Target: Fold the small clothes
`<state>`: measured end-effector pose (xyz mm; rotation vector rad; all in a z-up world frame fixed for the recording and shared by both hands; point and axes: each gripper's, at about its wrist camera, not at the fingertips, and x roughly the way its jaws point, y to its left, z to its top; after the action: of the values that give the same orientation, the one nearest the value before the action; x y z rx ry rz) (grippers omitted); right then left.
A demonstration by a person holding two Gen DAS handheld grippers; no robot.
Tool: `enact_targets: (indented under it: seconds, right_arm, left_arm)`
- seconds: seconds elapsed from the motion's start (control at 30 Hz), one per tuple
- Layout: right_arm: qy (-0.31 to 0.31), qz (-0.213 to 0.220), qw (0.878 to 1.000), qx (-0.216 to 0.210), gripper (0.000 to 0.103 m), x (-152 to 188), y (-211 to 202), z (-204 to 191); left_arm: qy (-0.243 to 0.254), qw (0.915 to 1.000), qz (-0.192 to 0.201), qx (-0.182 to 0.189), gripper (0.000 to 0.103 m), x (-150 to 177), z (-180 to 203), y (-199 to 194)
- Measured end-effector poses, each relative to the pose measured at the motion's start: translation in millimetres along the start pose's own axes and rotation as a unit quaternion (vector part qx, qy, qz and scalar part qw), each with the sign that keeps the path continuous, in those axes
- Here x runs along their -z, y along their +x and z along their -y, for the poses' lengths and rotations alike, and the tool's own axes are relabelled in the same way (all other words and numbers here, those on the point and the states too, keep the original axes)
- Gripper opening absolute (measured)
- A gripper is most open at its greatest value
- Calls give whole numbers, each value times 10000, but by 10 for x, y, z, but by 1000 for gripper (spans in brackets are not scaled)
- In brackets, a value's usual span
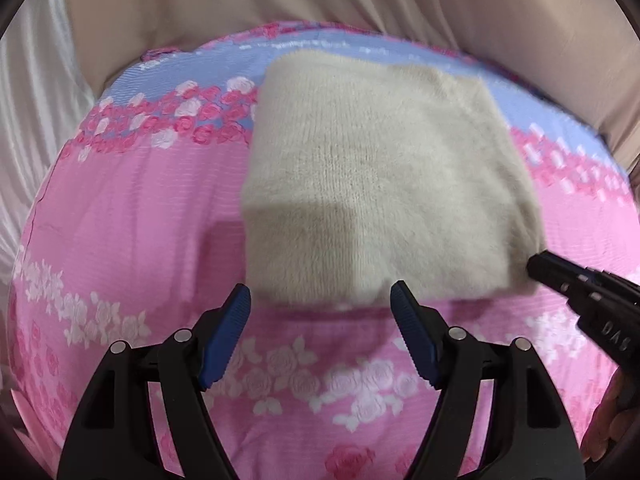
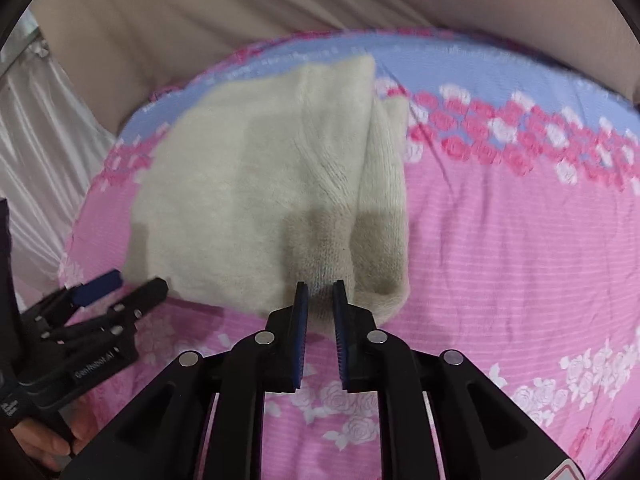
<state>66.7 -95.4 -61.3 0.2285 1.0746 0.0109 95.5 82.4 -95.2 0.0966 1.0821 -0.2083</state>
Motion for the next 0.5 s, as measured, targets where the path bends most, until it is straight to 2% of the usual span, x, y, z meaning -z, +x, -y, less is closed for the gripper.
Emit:
enact_targets:
  seconds: [0.03, 0.07, 0.1, 0.13, 0.2, 0.27, 0.5]
  right_arm:
    - [15, 114, 9999, 26, 24, 14, -83, -22]
    - [72, 261, 9996, 51, 32, 42, -190, -28]
    - [137, 419, 9990, 94, 53, 78, -272, -26]
    - [226, 677, 9973, 186, 66, 139, -379, -25]
    - [295, 982, 9941, 341, 71, 254, -498, -36]
    - [249, 1069, 9929, 452, 76, 392, -527, -65]
    - [116, 793, 9959, 412, 77, 662, -437, -136]
  left_arm:
    - [-47, 9999, 97, -15, 72, 31, -25, -92]
    - [-83, 9998, 168, -37, 83, 56, -44, -163]
    - [-111, 9996, 251, -79, 94, 72, -60, -232]
    - [-130, 9989, 415, -151, 95, 98, -68, -321]
    - [-126, 9973, 662, -303, 98, 151, -62, -455]
    - [-151, 9968, 704, -342, 98, 211, -47, -516]
    - [-196, 9974, 648, -244, 98, 449, -35, -518]
